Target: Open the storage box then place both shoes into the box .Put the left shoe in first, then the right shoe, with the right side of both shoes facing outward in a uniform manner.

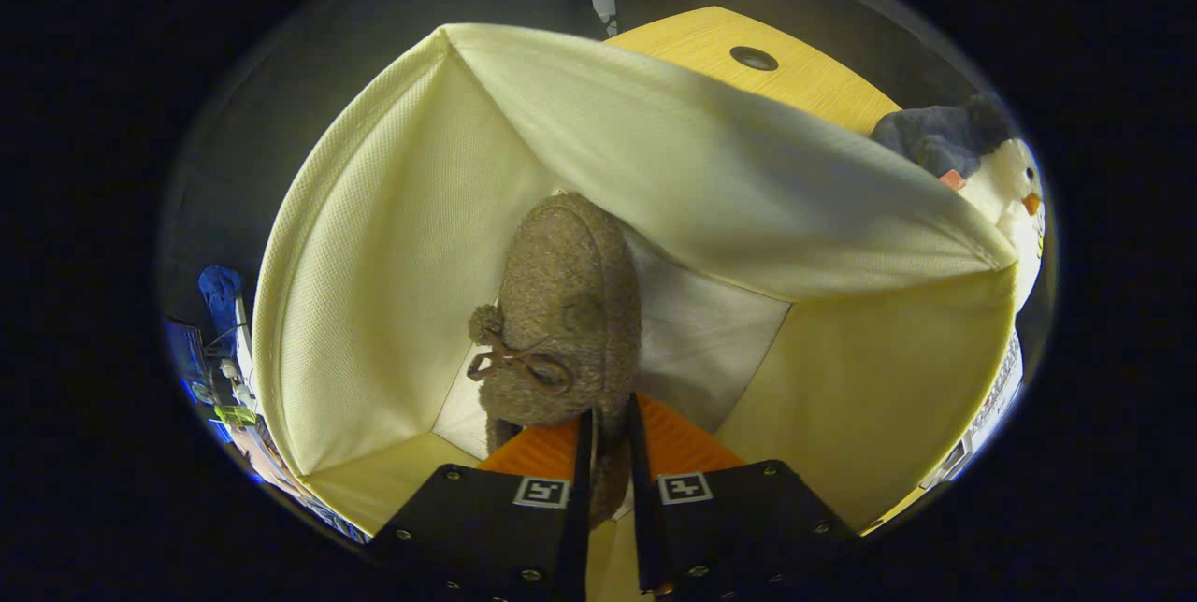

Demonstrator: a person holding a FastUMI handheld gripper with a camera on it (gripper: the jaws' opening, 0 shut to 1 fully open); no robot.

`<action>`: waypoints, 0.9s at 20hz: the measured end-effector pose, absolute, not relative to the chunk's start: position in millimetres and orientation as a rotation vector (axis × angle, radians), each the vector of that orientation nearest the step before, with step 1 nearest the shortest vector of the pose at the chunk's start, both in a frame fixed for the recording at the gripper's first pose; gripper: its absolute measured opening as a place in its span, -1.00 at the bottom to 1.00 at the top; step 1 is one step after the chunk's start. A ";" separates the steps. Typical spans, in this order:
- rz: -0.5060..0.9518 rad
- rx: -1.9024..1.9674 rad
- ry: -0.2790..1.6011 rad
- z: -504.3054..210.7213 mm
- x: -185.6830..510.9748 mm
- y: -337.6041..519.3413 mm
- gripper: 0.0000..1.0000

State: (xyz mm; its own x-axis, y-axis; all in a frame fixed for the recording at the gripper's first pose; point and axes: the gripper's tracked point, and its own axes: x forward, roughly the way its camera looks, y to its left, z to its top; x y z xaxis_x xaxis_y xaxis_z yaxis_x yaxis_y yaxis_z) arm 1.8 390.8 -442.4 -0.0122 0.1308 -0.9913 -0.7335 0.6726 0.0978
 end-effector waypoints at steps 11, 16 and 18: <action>0.832 -0.270 1.314 -300.3 -2.6 388.0 0.80; 0.762 -0.179 1.231 -246.3 18.6 329.8 0.81; 0.710 -0.145 1.208 -235.5 25.8 296.8 0.80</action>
State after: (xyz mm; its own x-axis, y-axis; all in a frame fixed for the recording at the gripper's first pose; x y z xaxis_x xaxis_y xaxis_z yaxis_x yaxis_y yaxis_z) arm 25.8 296.8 -235.5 0.1706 0.4231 -0.8899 -0.5715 0.7782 0.2605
